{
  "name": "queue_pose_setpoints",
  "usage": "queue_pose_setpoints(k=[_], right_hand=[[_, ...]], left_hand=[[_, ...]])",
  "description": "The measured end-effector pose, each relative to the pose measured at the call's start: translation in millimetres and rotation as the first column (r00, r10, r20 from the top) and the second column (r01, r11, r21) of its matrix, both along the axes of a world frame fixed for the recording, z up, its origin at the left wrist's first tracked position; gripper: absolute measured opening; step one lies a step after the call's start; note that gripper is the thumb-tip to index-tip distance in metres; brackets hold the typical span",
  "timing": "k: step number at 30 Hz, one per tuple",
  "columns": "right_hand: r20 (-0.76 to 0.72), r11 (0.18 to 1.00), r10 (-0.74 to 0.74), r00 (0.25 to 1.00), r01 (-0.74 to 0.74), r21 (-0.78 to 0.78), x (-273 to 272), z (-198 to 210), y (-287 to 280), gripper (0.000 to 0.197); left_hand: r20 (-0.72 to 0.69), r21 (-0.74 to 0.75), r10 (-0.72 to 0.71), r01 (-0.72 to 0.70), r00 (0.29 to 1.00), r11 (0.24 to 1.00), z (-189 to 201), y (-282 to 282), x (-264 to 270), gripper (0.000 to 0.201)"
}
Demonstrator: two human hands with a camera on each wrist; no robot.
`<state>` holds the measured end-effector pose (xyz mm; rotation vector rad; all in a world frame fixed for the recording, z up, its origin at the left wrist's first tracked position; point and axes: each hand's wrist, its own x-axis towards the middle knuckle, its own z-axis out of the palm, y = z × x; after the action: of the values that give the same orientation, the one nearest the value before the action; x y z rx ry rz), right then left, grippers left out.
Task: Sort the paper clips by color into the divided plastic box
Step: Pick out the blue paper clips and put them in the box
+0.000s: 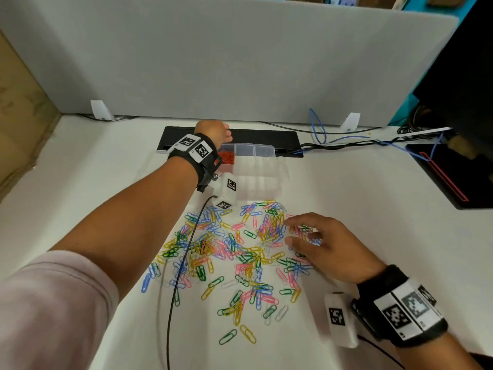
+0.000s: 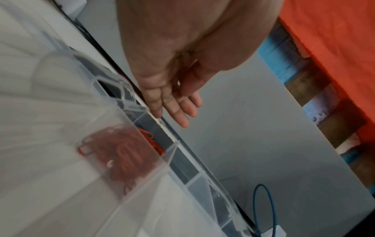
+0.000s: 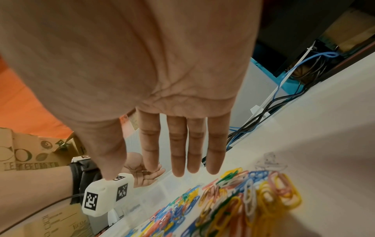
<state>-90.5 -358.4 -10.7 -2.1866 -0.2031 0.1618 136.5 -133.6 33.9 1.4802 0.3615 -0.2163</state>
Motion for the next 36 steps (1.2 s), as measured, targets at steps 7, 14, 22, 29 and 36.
queue_pose_setpoints(k=[7,14,22,29,36], right_hand=[[-0.04,1.0,-0.012,0.999,0.013,0.022,-3,7,0,0.022],[-0.05,1.0,-0.021,0.999,0.021,0.0,0,12,8,0.024],[-0.358,0.731,0.308,0.881,-0.461,-0.504,-29,13,44,0.069],[-0.401,0.663,0.407,0.821,-0.567,-0.489,-30,31,65,0.093],[-0.335,0.641,0.439,0.834,-0.552,-0.534,-14,33,89,0.082]], left_hand=[[0.055,-0.13,0.138,-0.13,0.989,0.983,25,33,-28,0.028],[0.023,-0.05,-0.147,0.148,0.989,0.988,24,74,-94,0.028],[0.108,0.255,-0.399,0.363,0.911,0.896,13,91,-156,0.014],[0.053,0.364,-0.399,0.354,0.915,0.861,-3,105,-174,0.012],[0.0,0.269,-0.424,0.409,0.905,0.872,-16,121,-204,0.018]])
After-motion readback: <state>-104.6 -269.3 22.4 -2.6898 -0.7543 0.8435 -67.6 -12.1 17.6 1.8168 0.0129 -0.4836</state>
